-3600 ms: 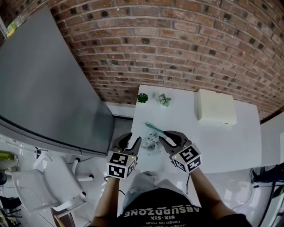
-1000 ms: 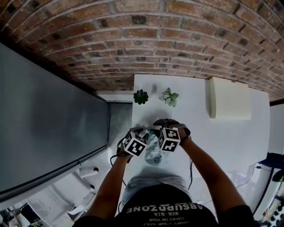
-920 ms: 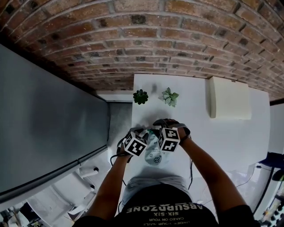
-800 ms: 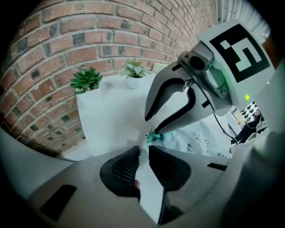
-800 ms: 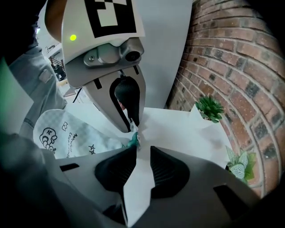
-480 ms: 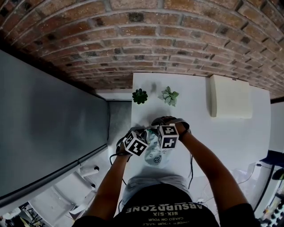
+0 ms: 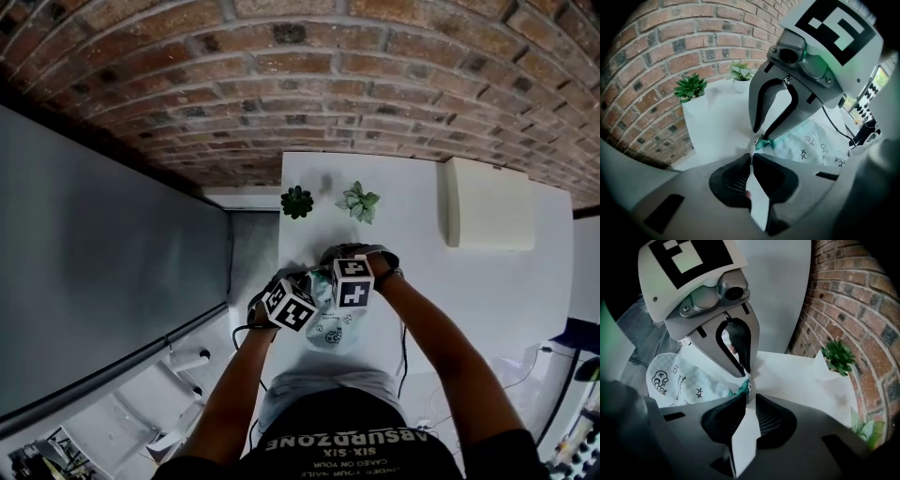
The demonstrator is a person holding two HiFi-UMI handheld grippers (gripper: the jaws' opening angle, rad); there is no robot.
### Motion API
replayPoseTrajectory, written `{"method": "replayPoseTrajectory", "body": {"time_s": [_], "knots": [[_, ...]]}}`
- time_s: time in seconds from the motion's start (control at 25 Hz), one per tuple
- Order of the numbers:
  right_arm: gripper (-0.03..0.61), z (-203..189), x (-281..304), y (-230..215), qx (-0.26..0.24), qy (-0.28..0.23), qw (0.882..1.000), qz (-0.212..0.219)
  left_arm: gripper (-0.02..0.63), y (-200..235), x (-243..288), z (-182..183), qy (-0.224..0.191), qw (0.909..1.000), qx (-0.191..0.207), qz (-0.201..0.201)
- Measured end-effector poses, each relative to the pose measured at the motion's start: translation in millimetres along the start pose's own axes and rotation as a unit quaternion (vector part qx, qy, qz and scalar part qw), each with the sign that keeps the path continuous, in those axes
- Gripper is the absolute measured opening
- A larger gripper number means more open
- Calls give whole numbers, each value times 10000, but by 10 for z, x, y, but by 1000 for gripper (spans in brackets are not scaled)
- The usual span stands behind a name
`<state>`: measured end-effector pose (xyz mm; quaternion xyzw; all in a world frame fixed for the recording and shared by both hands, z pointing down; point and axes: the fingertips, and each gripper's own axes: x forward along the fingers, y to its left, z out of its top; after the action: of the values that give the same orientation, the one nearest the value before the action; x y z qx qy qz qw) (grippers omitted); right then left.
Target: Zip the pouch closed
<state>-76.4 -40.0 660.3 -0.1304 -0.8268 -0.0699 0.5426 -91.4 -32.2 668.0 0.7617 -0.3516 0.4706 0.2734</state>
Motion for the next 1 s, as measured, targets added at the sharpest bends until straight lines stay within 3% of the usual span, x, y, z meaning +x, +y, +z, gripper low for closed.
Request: {"method": "replayPoseTrajectory", "body": {"time_s": [0.2, 0.64, 1.0], "knots": [[52, 3, -6, -1, 414, -181, 9989, 91, 20, -4, 13, -10, 8, 10000, 17, 8], [4, 1, 9, 32, 334, -144, 9992, 141, 20, -3, 19, -9, 43, 10000, 84, 29], [0, -15, -28, 74, 461, -181, 9983, 311, 20, -12, 10, 8, 69, 9998, 157, 88]]}}
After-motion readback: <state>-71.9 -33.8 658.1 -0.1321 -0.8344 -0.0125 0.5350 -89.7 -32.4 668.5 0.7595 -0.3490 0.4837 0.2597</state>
